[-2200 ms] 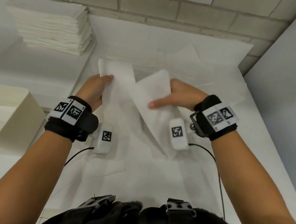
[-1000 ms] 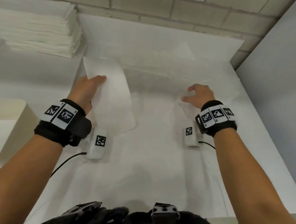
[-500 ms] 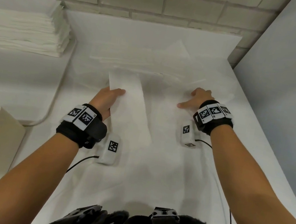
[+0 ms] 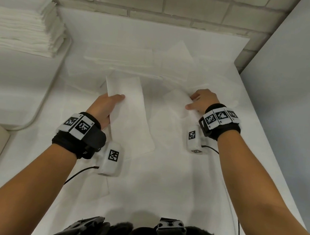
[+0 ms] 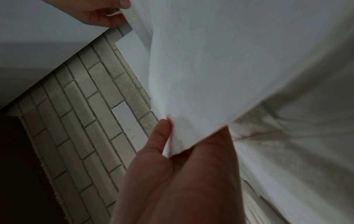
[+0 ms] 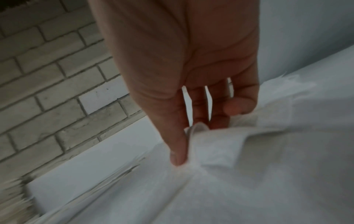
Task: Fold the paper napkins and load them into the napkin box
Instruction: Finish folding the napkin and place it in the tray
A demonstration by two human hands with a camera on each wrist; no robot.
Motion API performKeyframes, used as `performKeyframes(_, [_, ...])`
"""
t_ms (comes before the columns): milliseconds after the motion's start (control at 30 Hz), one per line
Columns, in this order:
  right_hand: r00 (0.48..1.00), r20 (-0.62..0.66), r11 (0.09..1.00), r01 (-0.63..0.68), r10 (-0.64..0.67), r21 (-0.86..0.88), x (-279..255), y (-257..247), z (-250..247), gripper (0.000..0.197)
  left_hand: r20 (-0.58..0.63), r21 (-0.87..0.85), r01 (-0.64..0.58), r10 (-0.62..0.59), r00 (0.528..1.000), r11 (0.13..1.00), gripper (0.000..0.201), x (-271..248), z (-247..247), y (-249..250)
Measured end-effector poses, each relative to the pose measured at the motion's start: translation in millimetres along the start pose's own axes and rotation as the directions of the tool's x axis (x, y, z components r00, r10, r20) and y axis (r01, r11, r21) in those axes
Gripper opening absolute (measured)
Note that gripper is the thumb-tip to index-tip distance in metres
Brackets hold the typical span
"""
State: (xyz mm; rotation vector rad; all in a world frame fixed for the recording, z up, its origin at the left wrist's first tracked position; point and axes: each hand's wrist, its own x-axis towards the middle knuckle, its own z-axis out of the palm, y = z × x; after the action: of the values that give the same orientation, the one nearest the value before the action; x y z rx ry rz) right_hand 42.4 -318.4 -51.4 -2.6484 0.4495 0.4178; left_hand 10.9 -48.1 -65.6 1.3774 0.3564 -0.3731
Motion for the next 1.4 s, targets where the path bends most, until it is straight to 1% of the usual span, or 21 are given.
performKeyframes(67, [0.999,0.002,0.999,0.049,-0.049,0.0,-5,0,1,0.05,-0.005,-0.006,0.003,-0.003,1.0,1.0,0.026,0,0,-2])
performKeyframes(167, [0.979,0.123,0.97,0.183,-0.165,-0.158,-19,-10,5,0.079,-0.017,-0.018,0.002,-0.002,1.0,1.0,0.027,-1,1,-2])
performKeyframes(233, [0.953,0.208,0.92,0.274,-0.221,-0.279,-27,-22,12,0.084,-0.023,-0.023,0.0,-0.001,1.0,1.0,0.028,-2,1,-2])
performKeyframes(300, [0.945,0.223,0.9,0.301,-0.238,-0.314,-28,-31,18,0.072,-0.024,-0.028,-0.002,0.002,1.0,1.0,0.03,-4,1,-2])
performKeyframes(433, [0.946,0.191,0.877,0.317,-0.264,-0.36,-24,-37,17,0.041,-0.018,-0.037,-0.017,0.017,1.0,0.999,0.028,-8,-1,-1])
performKeyframes(533, [0.959,0.127,0.942,0.273,-0.252,-0.194,-24,-32,13,0.025,-0.028,-0.051,-0.031,0.03,0.999,0.998,0.028,-10,-4,0])
performKeyframes(633, [0.965,0.125,0.973,0.23,-0.23,0.013,-29,-30,8,0.014,-0.017,-0.048,-0.032,0.031,0.999,0.998,0.03,-11,-4,-1])
performKeyframes(767, [0.975,0.108,0.981,0.194,-0.194,0.005,-31,-28,7,0.015,0.016,-0.039,-0.029,0.03,0.999,0.999,0.031,-12,1,0])
performKeyframes(867, [0.973,0.12,0.978,0.184,-0.195,0.097,-32,-25,7,0.017,0.039,-0.038,-0.022,0.024,0.999,0.999,0.031,-13,2,1])
performKeyframes(900, [0.972,0.104,0.971,0.195,-0.21,0.139,-34,-25,6,0.017,0.045,-0.04,-0.019,0.021,0.999,0.999,0.031,-12,1,1])
performKeyframes(967, [0.962,-0.012,0.94,0.267,-0.271,0.212,-39,-30,4,0.012,0.054,-0.047,-0.01,0.013,0.998,0.999,0.027,-12,1,2])
performKeyframes(1000, [0.944,-0.096,0.909,0.329,-0.315,0.256,-44,-36,1,0.009,0.057,-0.051,-0.002,0.005,0.998,0.999,0.025,-12,2,2])
performKeyframes(1033, [0.914,-0.182,0.862,0.404,-0.364,0.307,-50,-44,-3,0.012,0.06,-0.05,0.009,-0.006,0.998,0.999,0.023,-12,2,2])
performKeyframes(1100, [0.827,-0.312,0.72,0.561,-0.468,0.408,-64,-63,-14,0.021,0.073,-0.061,0.026,-0.022,0.997,0.998,0.019,-12,2,3])
performKeyframes(1133, [0.78,-0.324,0.635,0.624,-0.535,0.456,-74,-74,-19,0.021,0.089,-0.076,0.038,-0.031,0.995,0.996,0.019,-13,2,5])
performKeyframes(1167, [0.729,-0.292,0.549,0.668,-0.619,0.503,-84,-84,-22,0.017,0.104,-0.09,0.054,-0.044,0.994,0.995,0.019,-13,2,5])
performKeyframes(1200, [0.672,-0.221,0.479,0.684,-0.707,0.55,-95,-94,-22,0.014,0.124,-0.111,0.063,-0.049,0.991,0.992,0.018,-13,2,6])
performKeyframes(1233, [0.616,-0.116,0.445,0.673,-0.779,0.591,-105,-102,-18,0.013,0.146,-0.146,0.061,-0.04,0.989,0.987,0.018,-12,0,5])
performKeyframes(1267, [0.567,0.011,0.455,0.649,-0.823,0.61,-113,-108,-12,0.017,0.167,-0.201,0.053,-0.019,0.986,0.978,0.022,-12,-2,6])
performKeyframes(1333, [0.516,0.277,0.576,0.614,-0.811,0.54,-117,-111,4,0.026,0.197,-0.297,0.072,-0.013,0.98,0.952,0.04,-13,-9,8])
performKeyframes(1400, [0.507,0.44,0.67,0.605,-0.741,0.43,-115,-107,17,0.021,0.234,-0.298,0.132,-0.062,0.97,0.945,0.05,-15,-16,13])
